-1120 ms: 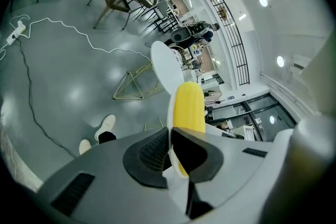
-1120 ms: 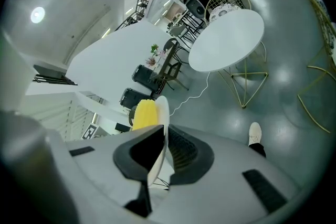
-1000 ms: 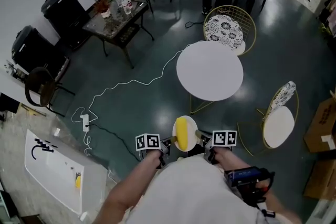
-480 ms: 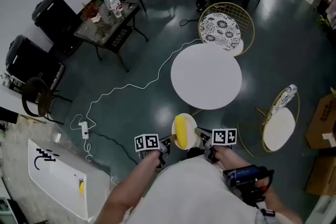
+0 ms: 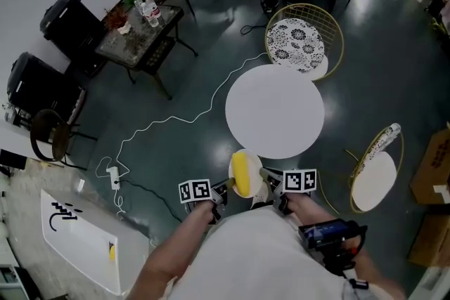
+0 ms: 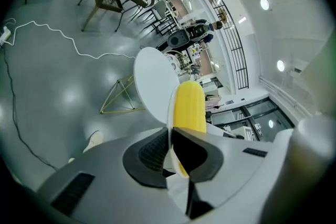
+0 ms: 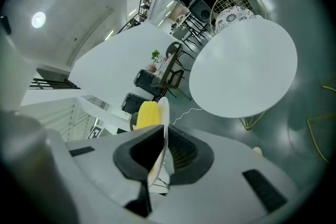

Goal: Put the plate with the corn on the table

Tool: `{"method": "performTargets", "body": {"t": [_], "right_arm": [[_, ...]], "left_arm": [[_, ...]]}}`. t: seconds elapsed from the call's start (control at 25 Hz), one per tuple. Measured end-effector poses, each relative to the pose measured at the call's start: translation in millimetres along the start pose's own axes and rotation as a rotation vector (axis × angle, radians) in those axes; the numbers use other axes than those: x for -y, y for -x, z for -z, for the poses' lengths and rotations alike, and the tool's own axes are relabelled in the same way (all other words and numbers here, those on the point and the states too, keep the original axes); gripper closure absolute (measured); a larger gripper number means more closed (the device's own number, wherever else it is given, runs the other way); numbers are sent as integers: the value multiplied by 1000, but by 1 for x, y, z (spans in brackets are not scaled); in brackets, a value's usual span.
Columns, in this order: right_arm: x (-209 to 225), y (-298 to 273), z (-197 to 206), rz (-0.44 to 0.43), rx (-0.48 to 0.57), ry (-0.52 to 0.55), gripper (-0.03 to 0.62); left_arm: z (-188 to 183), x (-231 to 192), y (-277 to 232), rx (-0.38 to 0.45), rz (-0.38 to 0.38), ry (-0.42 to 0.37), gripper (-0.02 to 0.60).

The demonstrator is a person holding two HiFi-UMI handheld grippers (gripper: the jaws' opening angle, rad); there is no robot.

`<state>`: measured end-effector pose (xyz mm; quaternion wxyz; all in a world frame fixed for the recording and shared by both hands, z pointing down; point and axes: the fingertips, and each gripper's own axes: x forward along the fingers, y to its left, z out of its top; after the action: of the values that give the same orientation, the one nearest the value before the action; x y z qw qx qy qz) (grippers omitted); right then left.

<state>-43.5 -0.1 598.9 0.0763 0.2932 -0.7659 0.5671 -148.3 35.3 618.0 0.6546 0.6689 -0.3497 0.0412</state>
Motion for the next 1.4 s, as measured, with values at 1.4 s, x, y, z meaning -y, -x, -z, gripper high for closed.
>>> {"method": "performTargets", "body": {"t": [1.4], "right_arm": [[12, -39, -73, 94, 193, -115, 559]], "left_arm": [[-106, 4, -33, -222, 3, -130, 552]]}}
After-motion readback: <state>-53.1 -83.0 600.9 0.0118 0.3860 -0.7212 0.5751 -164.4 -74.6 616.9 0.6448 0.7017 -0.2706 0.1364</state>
